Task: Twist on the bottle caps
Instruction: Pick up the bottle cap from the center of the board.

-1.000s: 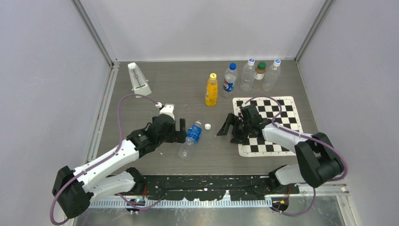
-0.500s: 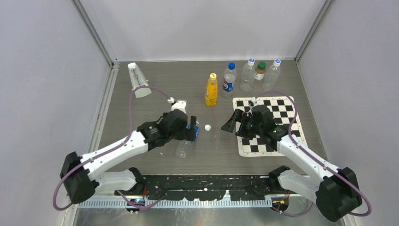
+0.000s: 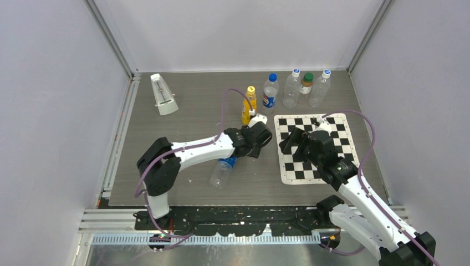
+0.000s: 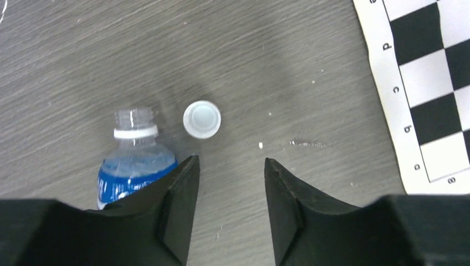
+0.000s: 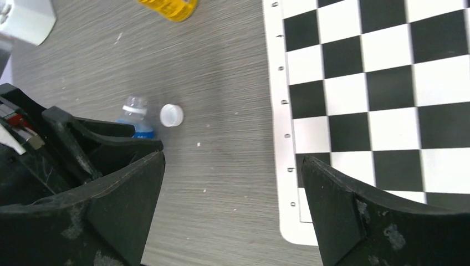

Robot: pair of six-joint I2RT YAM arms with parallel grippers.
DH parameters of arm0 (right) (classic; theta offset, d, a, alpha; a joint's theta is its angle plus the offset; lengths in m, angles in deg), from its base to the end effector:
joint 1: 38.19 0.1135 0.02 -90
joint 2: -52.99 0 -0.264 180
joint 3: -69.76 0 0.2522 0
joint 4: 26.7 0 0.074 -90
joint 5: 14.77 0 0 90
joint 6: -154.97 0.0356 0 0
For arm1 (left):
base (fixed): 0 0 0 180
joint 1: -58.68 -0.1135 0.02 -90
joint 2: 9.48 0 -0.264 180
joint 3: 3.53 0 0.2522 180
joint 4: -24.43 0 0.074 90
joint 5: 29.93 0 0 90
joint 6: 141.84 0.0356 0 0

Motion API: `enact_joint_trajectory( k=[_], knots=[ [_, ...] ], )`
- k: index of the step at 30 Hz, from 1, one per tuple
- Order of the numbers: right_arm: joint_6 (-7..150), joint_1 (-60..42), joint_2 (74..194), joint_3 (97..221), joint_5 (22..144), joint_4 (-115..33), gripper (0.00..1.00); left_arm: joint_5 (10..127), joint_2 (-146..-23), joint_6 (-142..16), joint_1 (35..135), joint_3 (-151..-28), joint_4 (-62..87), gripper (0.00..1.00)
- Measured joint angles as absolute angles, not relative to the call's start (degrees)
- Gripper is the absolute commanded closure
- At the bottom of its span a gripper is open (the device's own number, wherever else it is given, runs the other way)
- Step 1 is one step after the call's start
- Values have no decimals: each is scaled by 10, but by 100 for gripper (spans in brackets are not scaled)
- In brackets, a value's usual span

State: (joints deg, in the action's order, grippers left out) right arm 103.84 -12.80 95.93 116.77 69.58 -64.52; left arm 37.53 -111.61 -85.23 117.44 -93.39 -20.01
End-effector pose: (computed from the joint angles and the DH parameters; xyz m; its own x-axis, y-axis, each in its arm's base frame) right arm 0.1544 0.0694 0.2505 -0.6121 0.4007 -0.6817 0.0403 0.8768 0.4792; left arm 0.2090 -0.3183 0.2287 -0.7365 0.2341 -0.6346 0.3297 0.9435 -0.0345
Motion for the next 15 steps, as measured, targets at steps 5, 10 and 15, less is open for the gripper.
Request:
enact_joint_trajectory(
  k=[5,10,15],
  knots=[
    [1028,-128,946,1163,662,-667,0,371,-1179,-846,1170,-977,-199,58],
    [1025,-128,946,1162,654,-674,0,371,-1216,-847,1164,-992,-201,61],
    [1023,-128,953,1160,650,-676,1,371,-1234,-849,1158,-995,-202,61]
  ],
)
